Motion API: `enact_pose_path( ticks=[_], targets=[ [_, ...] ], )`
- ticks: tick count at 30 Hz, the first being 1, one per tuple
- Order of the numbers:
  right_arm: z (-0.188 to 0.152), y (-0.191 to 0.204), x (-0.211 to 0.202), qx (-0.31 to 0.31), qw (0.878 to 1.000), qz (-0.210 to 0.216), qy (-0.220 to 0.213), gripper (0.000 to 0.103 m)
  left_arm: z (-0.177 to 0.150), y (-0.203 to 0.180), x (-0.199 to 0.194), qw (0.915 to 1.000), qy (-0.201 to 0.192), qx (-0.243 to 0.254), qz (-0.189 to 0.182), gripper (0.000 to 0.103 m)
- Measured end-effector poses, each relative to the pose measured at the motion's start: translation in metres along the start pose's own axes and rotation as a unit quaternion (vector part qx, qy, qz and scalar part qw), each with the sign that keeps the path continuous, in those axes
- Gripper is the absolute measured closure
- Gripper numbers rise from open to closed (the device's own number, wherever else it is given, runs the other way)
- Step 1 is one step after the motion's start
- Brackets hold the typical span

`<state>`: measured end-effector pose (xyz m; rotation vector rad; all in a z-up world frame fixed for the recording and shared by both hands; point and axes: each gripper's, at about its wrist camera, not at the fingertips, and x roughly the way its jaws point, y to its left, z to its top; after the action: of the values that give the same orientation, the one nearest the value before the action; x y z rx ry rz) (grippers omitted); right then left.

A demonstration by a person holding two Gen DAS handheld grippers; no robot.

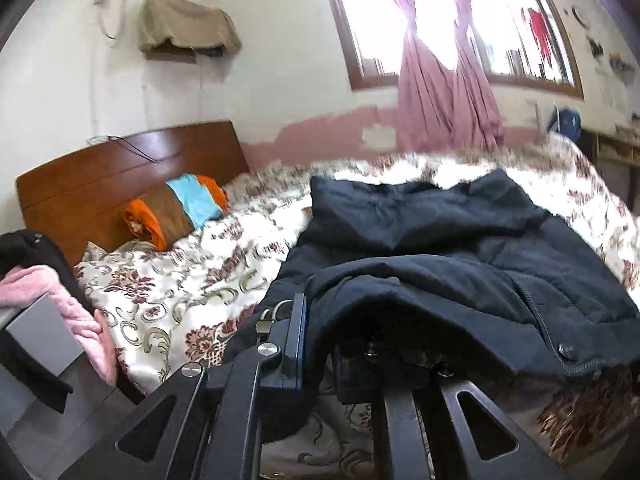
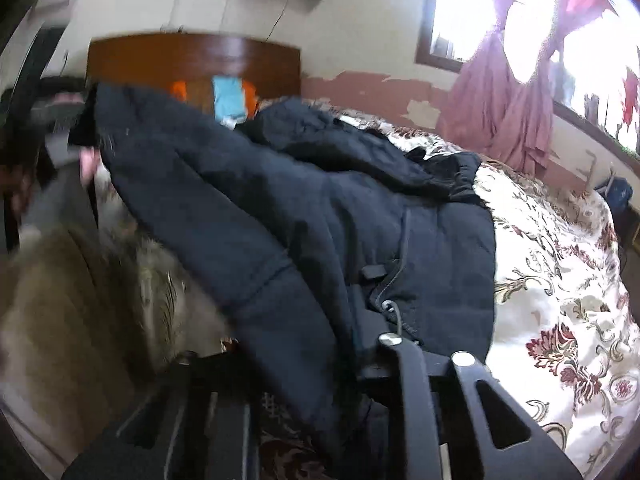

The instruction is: Fold large clothes

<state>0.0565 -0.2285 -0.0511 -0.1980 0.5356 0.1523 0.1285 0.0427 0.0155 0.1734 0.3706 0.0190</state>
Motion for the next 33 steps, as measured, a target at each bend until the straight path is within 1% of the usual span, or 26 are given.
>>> enact_pose_path(
  ticks=[2, 4, 6, 8, 9, 13, 15, 16, 19, 22, 26, 30, 33],
  targets=[
    [0.006, -0.006, -0.016, -0.006, 0.999, -0.002, -0.031, 0.094, -0.005, -0.001, -0.01, 0.9997, -0.015, -0.015, 0.01, 0.093],
    [0.007, -0.011, -0.029, -0.011, 0.998, 0.0, -0.056, 0.095, -0.009, -0.001, -0.021, 0.9988, -0.025, -0.04, 0.011, 0.094],
    [0.008, -0.02, -0.052, -0.004, 0.995, 0.014, -0.101, 0.095, -0.012, 0.003, -0.035, 0.9971, -0.034, -0.068, 0.004, 0.094],
    [0.009, -0.027, -0.069, -0.003, 0.991, 0.021, -0.133, 0.095, -0.015, 0.008, -0.052, 0.9951, -0.04, -0.091, -0.003, 0.094],
    [0.01, -0.028, -0.074, -0.005, 0.99, 0.022, -0.141, 0.095, -0.016, 0.009, -0.063, 0.994, -0.046, -0.099, -0.007, 0.094],
    [0.018, -0.03, -0.114, -0.022, 0.983, 0.023, -0.183, 0.095, -0.013, 0.011, -0.102, 0.9927, -0.064, -0.102, -0.003, 0.095],
    [0.025, -0.03, -0.135, -0.036, 0.977, 0.017, -0.211, 0.095, -0.007, 0.012, -0.122, 0.9905, -0.082, -0.11, -0.001, 0.095],
    [0.029, -0.03, -0.141, -0.042, 0.974, 0.012, -0.221, 0.095, -0.002, 0.012, -0.134, 0.9886, -0.098, -0.114, 0.0, 0.095],
    [0.04, -0.033, -0.154, -0.044, 0.968, -0.001, -0.246, 0.095, 0.01, 0.008, -0.153, 0.9862, -0.127, -0.106, 0.004, 0.095],
    [0.053, -0.039, -0.146, -0.032, 0.966, -0.014, -0.255, 0.095, 0.024, 0.006, -0.154, 0.985, -0.141, -0.099, -0.002, 0.095],
    [0.076, -0.045, -0.12, -0.019, 0.964, -0.033, -0.263, 0.095, 0.041, 0.003, -0.138, 0.9851, -0.145, -0.092, -0.009, 0.095],
    [0.097, -0.047, -0.093, -0.014, 0.961, -0.055, -0.272, 0.095, 0.053, 0.001, -0.118, 0.9857, -0.145, -0.087, -0.003, 0.095],
    [0.107, -0.048, -0.075, 0.001, 0.96, -0.059, -0.274, 0.095, 0.057, -0.001, -0.099, 0.9865, -0.14, -0.084, 0.004, 0.095]
  ],
)
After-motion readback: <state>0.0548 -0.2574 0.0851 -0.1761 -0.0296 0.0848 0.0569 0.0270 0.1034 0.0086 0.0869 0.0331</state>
